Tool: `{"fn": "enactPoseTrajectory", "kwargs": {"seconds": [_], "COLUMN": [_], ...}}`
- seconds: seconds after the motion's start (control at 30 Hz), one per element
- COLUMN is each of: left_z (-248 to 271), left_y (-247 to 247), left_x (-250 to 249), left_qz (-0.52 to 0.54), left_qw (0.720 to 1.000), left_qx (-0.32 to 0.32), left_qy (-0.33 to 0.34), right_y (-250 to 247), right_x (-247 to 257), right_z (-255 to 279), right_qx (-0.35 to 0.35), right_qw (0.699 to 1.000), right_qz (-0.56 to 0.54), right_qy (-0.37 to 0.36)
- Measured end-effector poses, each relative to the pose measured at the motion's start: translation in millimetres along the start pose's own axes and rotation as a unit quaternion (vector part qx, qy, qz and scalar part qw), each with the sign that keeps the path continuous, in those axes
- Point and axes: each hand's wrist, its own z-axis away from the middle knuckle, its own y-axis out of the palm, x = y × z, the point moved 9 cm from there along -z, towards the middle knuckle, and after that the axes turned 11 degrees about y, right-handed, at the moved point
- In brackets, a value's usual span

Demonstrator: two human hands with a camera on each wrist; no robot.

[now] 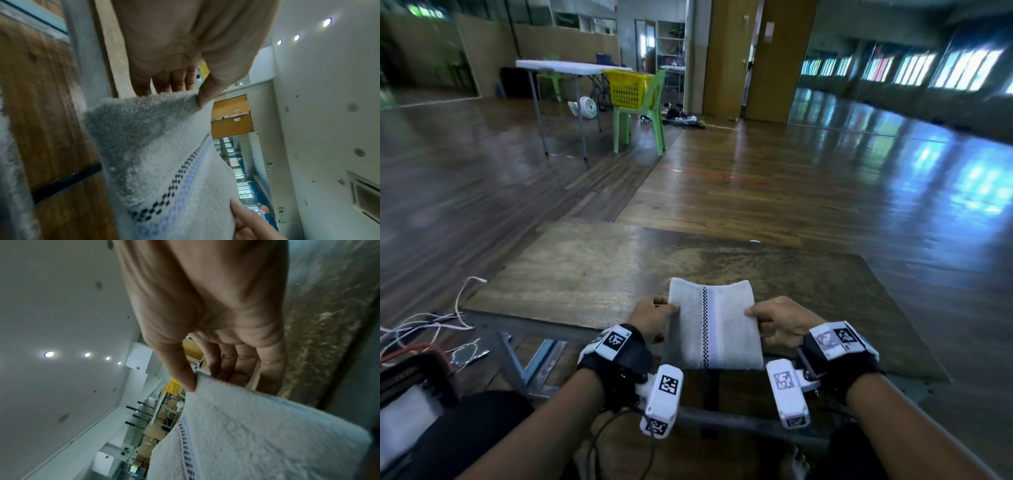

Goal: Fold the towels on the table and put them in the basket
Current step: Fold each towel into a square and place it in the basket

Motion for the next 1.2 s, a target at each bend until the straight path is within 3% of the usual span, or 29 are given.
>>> {"fn": "enactPoseTrajectory", "kwargs": {"seconds": [0.17, 0.3, 0.53, 0.77, 0.93, 1.1, 1.2], "left_z": [33, 58, 107, 173, 197, 182, 159], "left_y": [-49, -107, -230, -346, -408, -461, -485], "left_x": [-59, -93, -86, -25, 38, 125, 201], "left_qz": [0.043, 0.042, 0.044, 0.069, 0.078, 0.040, 0.018], "left_qw": [0.997, 0.989, 0.970, 0.931, 0.910, 0.901, 0.903], "left_qx": [-0.029, -0.094, -0.217, -0.350, -0.406, -0.429, -0.414], "left_qy": [0.056, 0.101, 0.104, 0.071, 0.024, -0.046, -0.118], "right_y": [33, 81, 217, 373, 474, 555, 601], "right_x": [55, 106, 147, 133, 103, 60, 25], "right_z": [55, 80, 92, 91, 75, 9, -52], "right_qx": [0.014, 0.043, 0.143, 0.240, 0.275, 0.250, 0.235], "right_qw": [0.995, 0.983, 0.957, 0.921, 0.898, 0.883, 0.851], "right_qz": [0.009, 0.058, 0.145, 0.231, 0.288, 0.372, 0.454], "right_qy": [-0.098, -0.170, -0.205, -0.200, -0.188, -0.140, -0.119]}}
